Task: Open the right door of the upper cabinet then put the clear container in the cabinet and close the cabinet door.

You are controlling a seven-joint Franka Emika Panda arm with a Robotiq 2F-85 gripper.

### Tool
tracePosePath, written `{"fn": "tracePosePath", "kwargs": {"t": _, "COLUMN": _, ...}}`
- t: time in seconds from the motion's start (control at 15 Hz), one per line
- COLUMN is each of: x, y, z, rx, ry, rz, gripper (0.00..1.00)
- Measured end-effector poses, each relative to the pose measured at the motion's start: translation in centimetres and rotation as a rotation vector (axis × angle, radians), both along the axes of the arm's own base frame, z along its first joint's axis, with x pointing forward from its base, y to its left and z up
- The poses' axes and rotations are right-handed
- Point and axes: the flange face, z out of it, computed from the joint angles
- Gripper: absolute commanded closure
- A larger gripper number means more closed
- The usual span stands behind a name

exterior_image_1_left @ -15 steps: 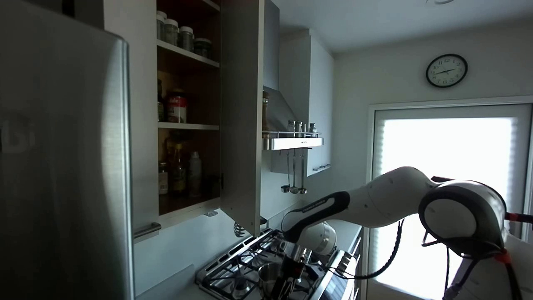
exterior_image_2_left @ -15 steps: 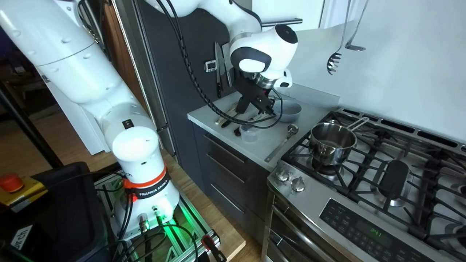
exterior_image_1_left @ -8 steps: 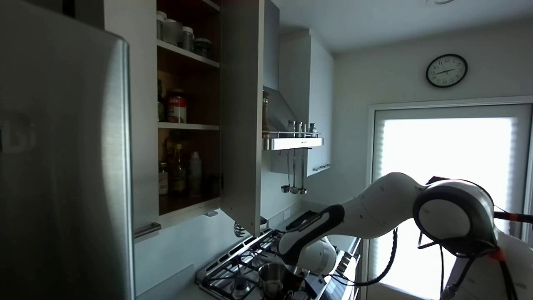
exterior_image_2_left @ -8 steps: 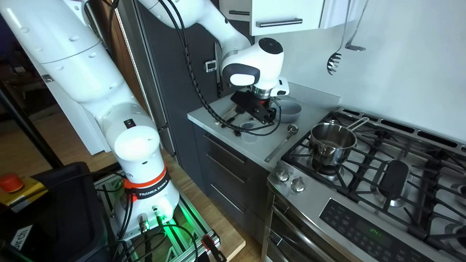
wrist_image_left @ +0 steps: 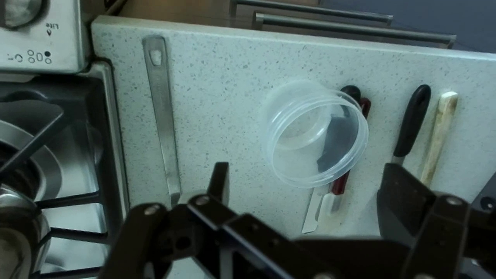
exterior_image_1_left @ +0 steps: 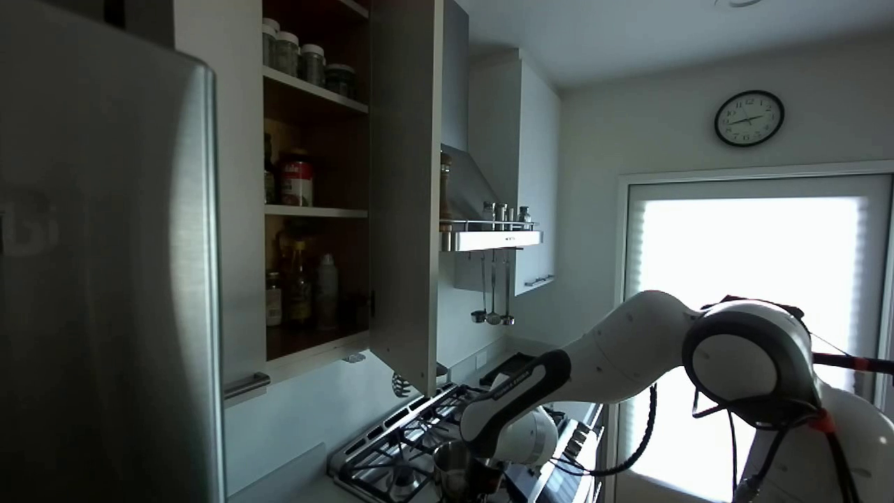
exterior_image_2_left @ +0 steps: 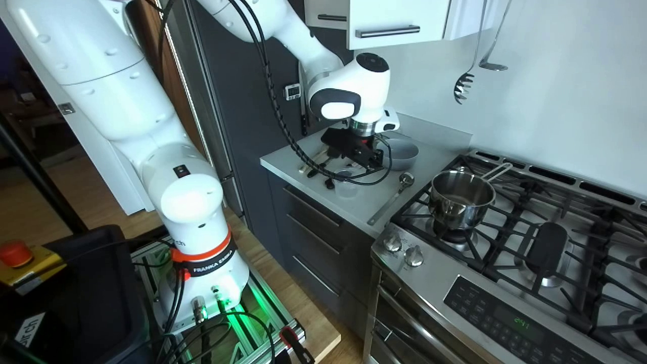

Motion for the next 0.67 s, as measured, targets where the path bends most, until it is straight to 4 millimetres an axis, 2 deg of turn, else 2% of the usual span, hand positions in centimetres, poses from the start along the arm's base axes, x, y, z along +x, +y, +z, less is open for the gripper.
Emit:
{"fn": "tracePosePath", "kwargs": {"t": 0.33, "x": 1.4, "y": 1.2, "z": -2.7, "rx": -0.025, "ry": -0.008, "rz": -0.219, "gripper": 0.00}}
{"fn": "tracePosePath", "kwargs": {"t": 0.67, "x": 2.0, "y": 1.9, "z": -5.9, "rx": -0.014, "ry": 0.083, "rz": -0.395, "gripper": 0.00}}
